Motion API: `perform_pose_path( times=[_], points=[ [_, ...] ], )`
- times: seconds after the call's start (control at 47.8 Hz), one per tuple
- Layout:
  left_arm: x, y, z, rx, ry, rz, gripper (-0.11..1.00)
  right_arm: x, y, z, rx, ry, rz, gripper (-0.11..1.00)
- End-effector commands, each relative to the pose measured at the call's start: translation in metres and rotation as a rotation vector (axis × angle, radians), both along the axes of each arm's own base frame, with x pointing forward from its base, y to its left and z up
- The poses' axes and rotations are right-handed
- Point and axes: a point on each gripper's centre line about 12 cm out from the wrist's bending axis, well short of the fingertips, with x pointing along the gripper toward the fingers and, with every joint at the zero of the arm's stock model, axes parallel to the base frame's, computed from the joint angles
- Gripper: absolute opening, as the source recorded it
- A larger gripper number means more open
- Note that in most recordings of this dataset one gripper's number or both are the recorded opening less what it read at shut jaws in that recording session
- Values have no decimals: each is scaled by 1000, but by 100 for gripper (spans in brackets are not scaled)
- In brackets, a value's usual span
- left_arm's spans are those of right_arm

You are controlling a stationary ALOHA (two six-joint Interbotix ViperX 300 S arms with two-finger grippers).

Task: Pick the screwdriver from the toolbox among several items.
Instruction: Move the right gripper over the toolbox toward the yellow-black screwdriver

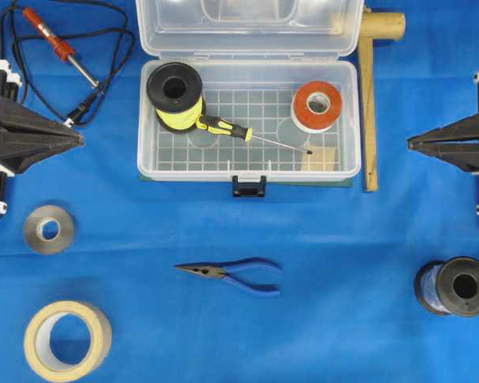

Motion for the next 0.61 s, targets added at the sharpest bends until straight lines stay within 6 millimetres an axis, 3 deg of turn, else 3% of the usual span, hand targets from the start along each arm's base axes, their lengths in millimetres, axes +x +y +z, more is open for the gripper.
perform_pose_path(
  times=[0.0,0.272,0.46,0.586],
  points=[
    [2,0,5,-24,-3,2,0,3,0,13,15,-32,-1,0],
    [2,0,4,-26,3,2,0,47,-15,33,61,162,-65,0],
    [2,0,4,-27,3,1,0,95,-37,37,117,360,-137,0],
    [3,0,3,-27,8,2,0,128,-52,28,142,494,-174,0]
  ],
)
